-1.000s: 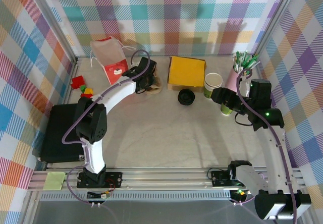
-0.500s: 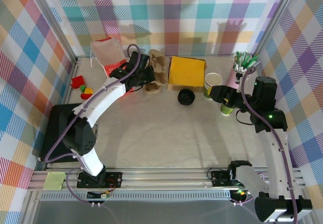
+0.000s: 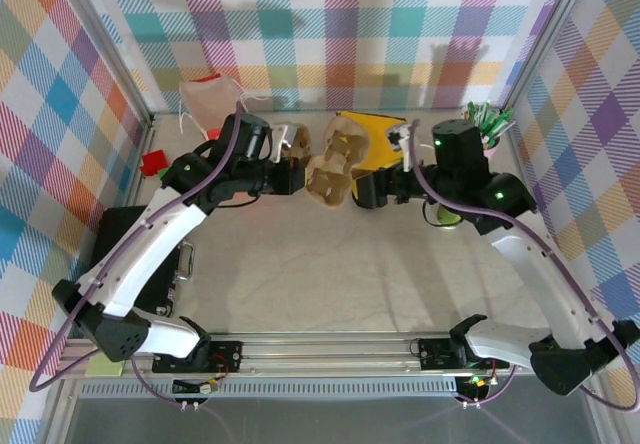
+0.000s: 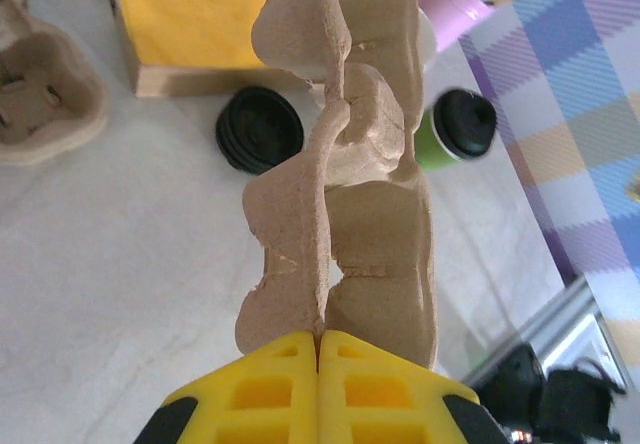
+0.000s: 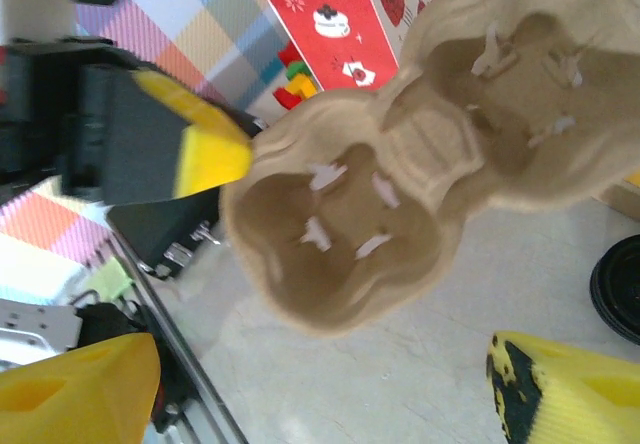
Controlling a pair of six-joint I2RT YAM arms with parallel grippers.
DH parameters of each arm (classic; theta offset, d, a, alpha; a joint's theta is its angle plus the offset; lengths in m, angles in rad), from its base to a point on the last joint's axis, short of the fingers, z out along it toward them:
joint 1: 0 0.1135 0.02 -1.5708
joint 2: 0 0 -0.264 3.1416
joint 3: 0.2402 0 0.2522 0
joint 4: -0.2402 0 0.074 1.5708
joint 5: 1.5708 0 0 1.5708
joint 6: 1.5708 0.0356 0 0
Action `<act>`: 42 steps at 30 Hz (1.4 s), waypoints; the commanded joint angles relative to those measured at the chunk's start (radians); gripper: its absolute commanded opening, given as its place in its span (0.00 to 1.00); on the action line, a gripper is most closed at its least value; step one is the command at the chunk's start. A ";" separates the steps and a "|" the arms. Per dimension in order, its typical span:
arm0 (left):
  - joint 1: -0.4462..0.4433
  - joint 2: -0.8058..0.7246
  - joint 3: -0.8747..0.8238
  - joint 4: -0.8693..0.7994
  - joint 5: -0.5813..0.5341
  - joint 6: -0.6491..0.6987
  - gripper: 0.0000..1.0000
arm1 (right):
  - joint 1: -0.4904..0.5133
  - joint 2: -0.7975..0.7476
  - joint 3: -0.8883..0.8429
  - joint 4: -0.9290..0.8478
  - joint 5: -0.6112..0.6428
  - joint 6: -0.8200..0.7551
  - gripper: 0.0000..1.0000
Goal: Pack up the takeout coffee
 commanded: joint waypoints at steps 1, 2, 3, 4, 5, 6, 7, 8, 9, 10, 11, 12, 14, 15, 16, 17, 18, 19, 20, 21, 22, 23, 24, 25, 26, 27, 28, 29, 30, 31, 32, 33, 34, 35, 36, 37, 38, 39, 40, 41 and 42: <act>-0.016 -0.060 -0.036 -0.087 0.064 0.051 0.00 | 0.067 0.051 0.069 -0.111 0.139 -0.114 0.84; -0.019 -0.073 -0.043 -0.094 0.068 0.055 0.00 | 0.094 0.071 0.086 -0.126 0.169 -0.128 0.84; -0.022 -0.082 -0.048 -0.101 0.076 0.060 0.00 | 0.121 0.091 0.102 -0.139 0.196 -0.143 0.83; -0.024 -0.089 -0.053 -0.105 0.081 0.062 0.00 | 0.144 0.108 0.114 -0.150 0.216 -0.158 0.83; -0.025 -0.095 -0.057 -0.110 0.083 0.064 0.00 | 0.166 0.125 0.127 -0.158 0.242 -0.170 0.83; -0.026 -0.102 -0.062 -0.112 0.088 0.066 0.00 | 0.183 0.140 0.135 -0.158 0.261 -0.181 0.82; -0.028 -0.107 -0.067 -0.112 0.092 0.068 0.00 | 0.192 0.150 0.137 -0.156 0.265 -0.189 0.82; -0.030 -0.112 -0.071 -0.112 0.095 0.070 0.00 | 0.199 0.162 0.137 -0.153 0.268 -0.201 0.82; -0.031 -0.117 -0.075 -0.112 0.101 0.072 0.00 | 0.202 0.173 0.136 -0.152 0.275 -0.210 0.82; -0.032 -0.120 -0.078 -0.112 0.105 0.074 0.00 | 0.204 0.184 0.138 -0.153 0.280 -0.219 0.81; -0.033 -0.123 -0.081 -0.112 0.105 0.074 0.00 | 0.206 0.197 0.142 -0.153 0.287 -0.224 0.81; -0.035 -0.125 -0.085 -0.112 0.108 0.074 0.00 | 0.207 0.208 0.146 -0.157 0.293 -0.228 0.80; -0.036 -0.127 -0.089 -0.112 0.113 0.076 0.00 | 0.209 0.229 0.154 -0.159 0.295 -0.233 0.79; -0.037 -0.128 -0.091 -0.115 0.111 0.078 0.00 | 0.211 0.237 0.156 -0.158 0.293 -0.235 0.79; -0.038 -0.127 -0.092 -0.116 0.113 0.078 0.00 | 0.212 0.243 0.157 -0.156 0.293 -0.236 0.78; -0.039 -0.129 -0.093 -0.116 0.115 0.079 0.00 | 0.212 0.250 0.157 -0.153 0.291 -0.238 0.78; -0.039 -0.129 -0.093 -0.115 0.113 0.080 0.00 | 0.213 0.254 0.156 -0.148 0.289 -0.241 0.77; -0.039 -0.130 -0.095 -0.114 0.113 0.081 0.00 | 0.214 0.259 0.154 -0.143 0.280 -0.248 0.76; -0.039 -0.129 -0.095 -0.114 0.115 0.080 0.00 | 0.213 0.264 0.153 -0.141 0.275 -0.249 0.76; -0.041 -0.129 -0.096 -0.113 0.117 0.081 0.00 | 0.214 0.269 0.155 -0.142 0.272 -0.253 0.75; -0.041 -0.127 -0.097 -0.113 0.118 0.082 0.00 | 0.214 0.275 0.158 -0.144 0.266 -0.256 0.72; -0.041 -0.128 -0.097 -0.114 0.118 0.082 0.00 | 0.215 0.277 0.158 -0.144 0.262 -0.256 0.70; -0.041 -0.128 -0.098 -0.116 0.117 0.083 0.00 | 0.215 0.279 0.156 -0.143 0.256 -0.257 0.69; -0.041 -0.128 -0.097 -0.115 0.115 0.083 0.00 | 0.215 0.281 0.154 -0.143 0.246 -0.257 0.68; -0.042 -0.127 -0.098 -0.116 0.115 0.083 0.00 | 0.215 0.282 0.153 -0.143 0.238 -0.274 0.67; -0.041 -0.127 -0.097 -0.116 0.118 0.083 0.00 | 0.215 0.284 0.151 -0.142 0.233 -0.291 0.66; -0.041 -0.128 -0.098 -0.114 0.118 0.084 0.00 | 0.215 0.286 0.150 -0.141 0.232 -0.291 0.65; -0.041 -0.128 -0.099 -0.112 0.118 0.083 0.00 | 0.214 0.289 0.151 -0.141 0.231 -0.292 0.65; -0.041 -0.128 -0.099 -0.112 0.118 0.083 0.00 | 0.215 0.291 0.148 -0.140 0.230 -0.293 0.65; -0.041 -0.128 -0.098 -0.112 0.119 0.083 0.00 | 0.216 0.293 0.148 -0.137 0.228 -0.293 0.65; -0.041 -0.126 -0.099 -0.112 0.120 0.083 0.00 | 0.215 0.293 0.147 -0.133 0.227 -0.293 0.65; -0.041 -0.126 -0.099 -0.111 0.122 0.083 0.00 | 0.215 0.293 0.146 -0.128 0.225 -0.291 0.65; -0.041 -0.125 -0.101 -0.111 0.124 0.083 0.00 | 0.215 0.295 0.144 -0.124 0.225 -0.291 0.65; -0.040 -0.125 -0.101 -0.111 0.125 0.083 0.00 | 0.215 0.296 0.144 -0.121 0.225 -0.290 0.65; -0.040 -0.125 -0.102 -0.112 0.124 0.083 0.00 | 0.216 0.297 0.144 -0.119 0.225 -0.289 0.65; -0.041 -0.126 -0.103 -0.112 0.123 0.084 0.00 | 0.217 0.299 0.144 -0.117 0.225 -0.288 0.65; -0.041 -0.128 -0.104 -0.112 0.122 0.082 0.00 | 0.217 0.300 0.143 -0.113 0.227 -0.287 0.65; -0.041 -0.127 -0.104 -0.111 0.124 0.082 0.00 | 0.216 0.301 0.141 -0.110 0.228 -0.287 0.65; -0.041 -0.128 -0.107 -0.111 0.125 0.082 0.00 | 0.216 0.302 0.140 -0.108 0.229 -0.287 0.64; -0.041 -0.128 -0.109 -0.109 0.124 0.082 0.00 | 0.216 0.303 0.140 -0.107 0.227 -0.287 0.61; -0.041 -0.128 -0.110 -0.109 0.121 0.082 0.00 | 0.216 0.304 0.141 -0.110 0.227 -0.288 0.57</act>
